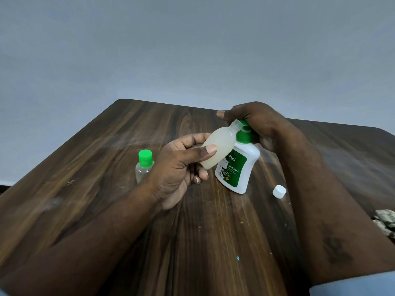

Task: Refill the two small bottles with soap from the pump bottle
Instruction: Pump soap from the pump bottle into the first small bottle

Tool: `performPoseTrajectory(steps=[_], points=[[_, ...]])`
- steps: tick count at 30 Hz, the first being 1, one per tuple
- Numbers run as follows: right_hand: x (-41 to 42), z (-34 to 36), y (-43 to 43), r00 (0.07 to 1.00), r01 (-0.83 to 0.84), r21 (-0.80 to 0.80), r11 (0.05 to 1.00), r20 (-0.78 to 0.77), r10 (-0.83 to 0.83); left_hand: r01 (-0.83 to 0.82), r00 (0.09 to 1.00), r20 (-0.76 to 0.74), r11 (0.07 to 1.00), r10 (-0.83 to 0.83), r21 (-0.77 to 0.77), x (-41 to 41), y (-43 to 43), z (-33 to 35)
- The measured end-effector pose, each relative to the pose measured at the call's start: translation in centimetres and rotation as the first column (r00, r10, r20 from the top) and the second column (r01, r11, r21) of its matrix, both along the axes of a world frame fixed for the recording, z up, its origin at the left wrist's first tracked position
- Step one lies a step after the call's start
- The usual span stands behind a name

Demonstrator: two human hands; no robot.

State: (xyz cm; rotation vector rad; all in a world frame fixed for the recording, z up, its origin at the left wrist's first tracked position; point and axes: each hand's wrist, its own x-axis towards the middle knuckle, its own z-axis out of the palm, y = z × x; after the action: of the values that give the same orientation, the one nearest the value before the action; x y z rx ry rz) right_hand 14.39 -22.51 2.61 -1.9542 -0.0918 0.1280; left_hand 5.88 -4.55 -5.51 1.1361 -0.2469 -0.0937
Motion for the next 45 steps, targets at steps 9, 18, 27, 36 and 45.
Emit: performPoseTrajectory(steps=[9,18,27,36,45], points=[[-0.01,0.43,-0.09,0.999,0.005,-0.010,1.000,0.050,-0.004,0.003,1.000,0.001,1.000,-0.003,-0.004,0.06,0.03,-0.04],[-0.03,0.05,-0.08,1.000,-0.020,-0.011,1.000,0.004,0.020,0.004,1.000,0.002,1.000,-0.004,-0.001,-0.01,0.02,0.01],[0.07,0.40,-0.14,0.999,-0.013,-0.012,1.000,0.040,0.013,0.006,1.000,-0.001,1.000,-0.006,0.002,0.15,0.02,-0.13],[0.15,0.02,0.02,1.000,-0.021,-0.010,1.000,0.010,0.022,0.005,1.000,0.003,1.000,-0.005,0.000,0.08,0.00,-0.07],[0.02,0.39,-0.10,0.998,-0.018,-0.029,0.999,0.052,0.019,0.008,1.000,0.007,1.000,-0.008,0.004,0.13,0.01,-0.16]])
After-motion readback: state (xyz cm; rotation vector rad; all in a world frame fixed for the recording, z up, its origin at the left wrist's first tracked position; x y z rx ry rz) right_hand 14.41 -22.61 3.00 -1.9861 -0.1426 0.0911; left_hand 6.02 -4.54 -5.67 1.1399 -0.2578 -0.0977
